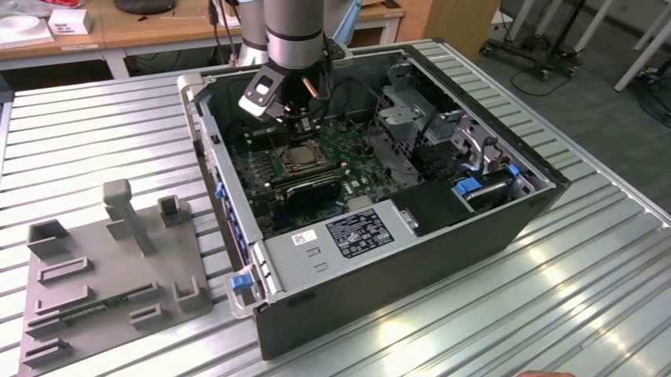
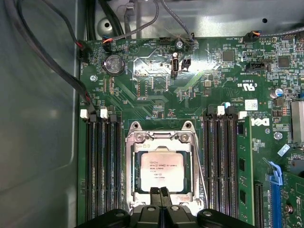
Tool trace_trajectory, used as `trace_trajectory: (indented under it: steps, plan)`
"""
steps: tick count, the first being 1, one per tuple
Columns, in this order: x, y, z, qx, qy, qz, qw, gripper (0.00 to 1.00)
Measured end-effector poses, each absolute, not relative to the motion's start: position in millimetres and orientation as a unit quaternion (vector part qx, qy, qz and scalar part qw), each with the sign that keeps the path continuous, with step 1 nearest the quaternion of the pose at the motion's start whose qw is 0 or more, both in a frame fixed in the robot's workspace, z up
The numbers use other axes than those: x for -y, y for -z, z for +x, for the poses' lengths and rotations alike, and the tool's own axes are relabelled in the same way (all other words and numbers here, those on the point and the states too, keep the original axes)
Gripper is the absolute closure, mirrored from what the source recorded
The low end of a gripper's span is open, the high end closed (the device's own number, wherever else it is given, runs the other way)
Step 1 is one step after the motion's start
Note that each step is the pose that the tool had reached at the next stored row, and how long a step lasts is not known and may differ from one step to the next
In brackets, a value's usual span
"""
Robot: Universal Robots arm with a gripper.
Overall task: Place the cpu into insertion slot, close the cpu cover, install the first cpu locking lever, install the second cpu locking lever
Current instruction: 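Close the cpu cover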
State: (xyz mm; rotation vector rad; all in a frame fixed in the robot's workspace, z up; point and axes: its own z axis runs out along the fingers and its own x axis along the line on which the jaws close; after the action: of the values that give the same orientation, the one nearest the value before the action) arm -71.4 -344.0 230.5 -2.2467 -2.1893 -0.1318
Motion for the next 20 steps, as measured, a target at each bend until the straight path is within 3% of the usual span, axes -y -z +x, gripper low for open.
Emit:
trace_trajectory:
  steps: [20]
  plan:
    - [344.1, -228.9, -77.0, 0.697, 0.042, -0.716, 0.001, 0.89]
